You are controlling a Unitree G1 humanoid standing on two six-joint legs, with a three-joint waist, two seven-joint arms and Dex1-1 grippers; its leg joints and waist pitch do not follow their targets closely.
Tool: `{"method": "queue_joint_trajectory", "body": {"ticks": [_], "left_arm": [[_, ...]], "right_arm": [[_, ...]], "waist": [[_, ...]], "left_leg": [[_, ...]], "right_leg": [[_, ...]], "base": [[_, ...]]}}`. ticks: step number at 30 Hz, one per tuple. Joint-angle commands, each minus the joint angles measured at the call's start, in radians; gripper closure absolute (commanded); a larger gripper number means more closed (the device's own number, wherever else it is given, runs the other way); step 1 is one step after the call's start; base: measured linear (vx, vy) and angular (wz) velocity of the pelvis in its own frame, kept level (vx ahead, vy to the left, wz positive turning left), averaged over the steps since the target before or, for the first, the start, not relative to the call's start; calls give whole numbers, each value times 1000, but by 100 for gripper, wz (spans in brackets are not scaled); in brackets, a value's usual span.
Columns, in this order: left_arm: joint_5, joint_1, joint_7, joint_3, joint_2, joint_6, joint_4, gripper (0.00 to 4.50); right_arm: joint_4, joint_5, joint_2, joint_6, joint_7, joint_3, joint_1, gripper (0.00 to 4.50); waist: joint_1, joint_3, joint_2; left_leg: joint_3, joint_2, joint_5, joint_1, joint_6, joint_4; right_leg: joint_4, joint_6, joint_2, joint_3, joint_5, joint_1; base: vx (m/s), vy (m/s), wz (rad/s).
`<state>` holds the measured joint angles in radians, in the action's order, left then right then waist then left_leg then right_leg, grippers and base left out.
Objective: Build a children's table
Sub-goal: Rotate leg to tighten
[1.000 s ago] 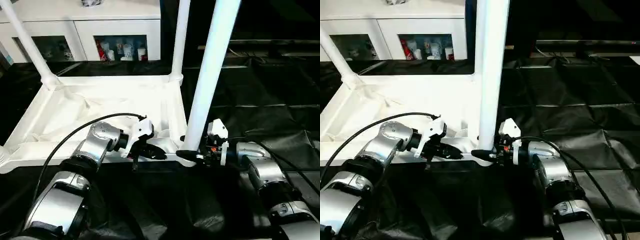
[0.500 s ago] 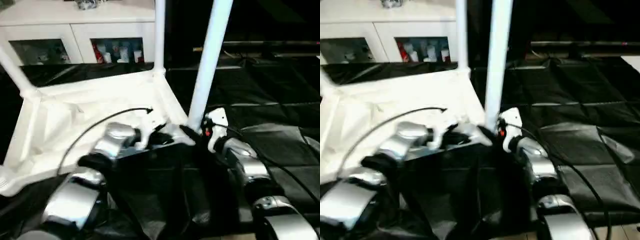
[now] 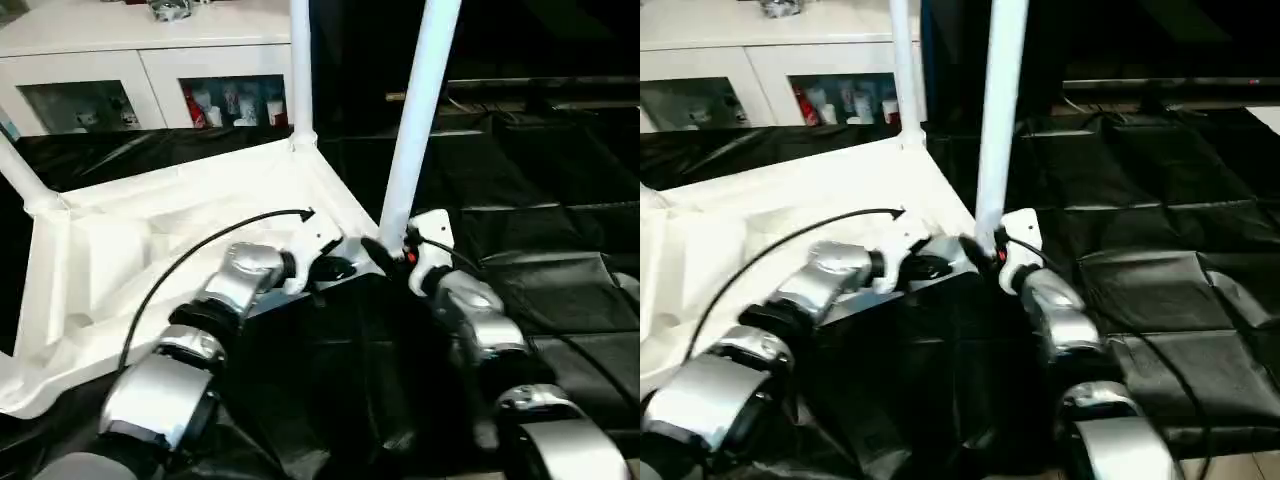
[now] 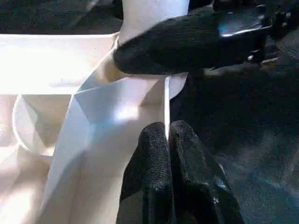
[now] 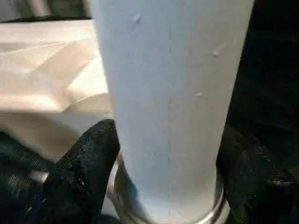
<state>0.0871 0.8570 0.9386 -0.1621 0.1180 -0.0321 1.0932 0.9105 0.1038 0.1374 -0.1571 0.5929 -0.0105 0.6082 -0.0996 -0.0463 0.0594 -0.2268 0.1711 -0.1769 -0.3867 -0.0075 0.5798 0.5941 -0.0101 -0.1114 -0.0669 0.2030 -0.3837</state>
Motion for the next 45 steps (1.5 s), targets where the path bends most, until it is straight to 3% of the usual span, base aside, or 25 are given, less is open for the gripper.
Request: {"method": "queue_joint_trajectory", "body": {"ticks": [1,7,12,16,20,26,28,33,35,38,40,41,43,44,45], "left_arm": [[-23,-10,94,-9,5,-35,-21,450],[1,-50,270,-66,82,-71,-59,450],[-40,-69,429,-55,131,-47,-92,450],[-54,-80,474,-54,151,-38,-110,450],[-60,-90,489,-53,156,-31,-124,450],[-60,-103,496,-49,158,-22,-143,450],[-59,-105,482,-48,155,-18,-146,450],[-26,-77,262,-26,109,-20,-99,450],[-22,-65,190,-14,88,-19,-85,450],[-16,-32,53,4,37,-13,-53,450],[-11,-17,-13,7,10,-8,-40,450],[-11,-7,-55,12,-9,-2,-32,450],[-13,4,-102,15,-37,5,-22,450],[-14,11,-132,16,-61,7,-16,450],[-14,12,-136,14,-72,6,-15,450]], "right_arm": [[-24,4,-3,24,176,77,-31,88],[-126,44,96,46,455,123,-77,88],[-163,80,158,98,619,125,-89,88],[-176,84,177,120,665,131,-95,88],[-190,94,176,141,685,130,-97,116],[-215,108,170,175,714,141,-109,170],[-231,112,168,186,714,144,-120,189],[-223,83,118,169,556,120,-152,200],[-193,61,99,154,470,107,-147,203],[-119,26,49,149,249,70,-125,204],[-94,15,23,146,145,52,-117,207],[-80,9,6,141,78,41,-111,207],[-58,7,-23,135,-12,19,-97,207],[-37,7,-48,139,-87,3,-80,207],[-29,5,-61,141,-116,-1,-71,207]], "waist": [[-6,59,-11],[-13,62,-11],[-19,58,-12],[-20,60,-11],[-22,63,-15],[-25,63,-16],[-26,62,-16],[-31,57,-14],[-30,50,-14],[-20,48,-11],[-13,47,-14],[-9,47,-4],[-2,48,-9],[-2,49,0],[0,49,1]], "left_leg": [[44,69,-241,17,60,-74],[43,73,-206,18,107,-67],[43,77,-248,22,76,-74],[42,79,-253,27,51,-76],[41,75,-210,23,66,-71],[41,76,-192,23,82,-67],[41,77,-203,24,74,-69],[42,79,-251,28,39,-75],[45,79,-321,33,-2,-83],[54,75,-368,38,-50,-88],[55,74,-380,35,-48,-90],[55,74,-390,37,-50,-90],[56,70,-401,37,-58,-91],[56,71,-399,38,-57,-91],[56,70,-402,39,-58,-91]], "right_leg": [[-63,-239,-65,36,108,35],[-55,-268,-64,34,45,36],[-60,-273,-66,36,118,33],[-53,-285,-63,37,84,28],[-47,-292,-66,36,28,33],[-49,-286,-68,36,46,32],[-50,-281,-66,36,68,31],[-58,-265,-68,39,133,26],[-72,-238,-73,42,256,24],[-82,-201,-77,44,361,18],[-88,-185,-75,43,376,19],[-89,-183,-73,44,366,15],[-88,-183,-69,43,356,14],[-89,-184,-71,44,345,13],[-90,-185,-69,44,338,11]], "base": [[0,0,0],[0,0,0],[0,0,0],[0,0,0],[0,0,0],[0,0,0],[0,0,0],[0,0,0],[0,0,0],[0,0,0],[0,0,0],[0,0,0],[0,0,0],[0,0,0],[0,0,0]]}}
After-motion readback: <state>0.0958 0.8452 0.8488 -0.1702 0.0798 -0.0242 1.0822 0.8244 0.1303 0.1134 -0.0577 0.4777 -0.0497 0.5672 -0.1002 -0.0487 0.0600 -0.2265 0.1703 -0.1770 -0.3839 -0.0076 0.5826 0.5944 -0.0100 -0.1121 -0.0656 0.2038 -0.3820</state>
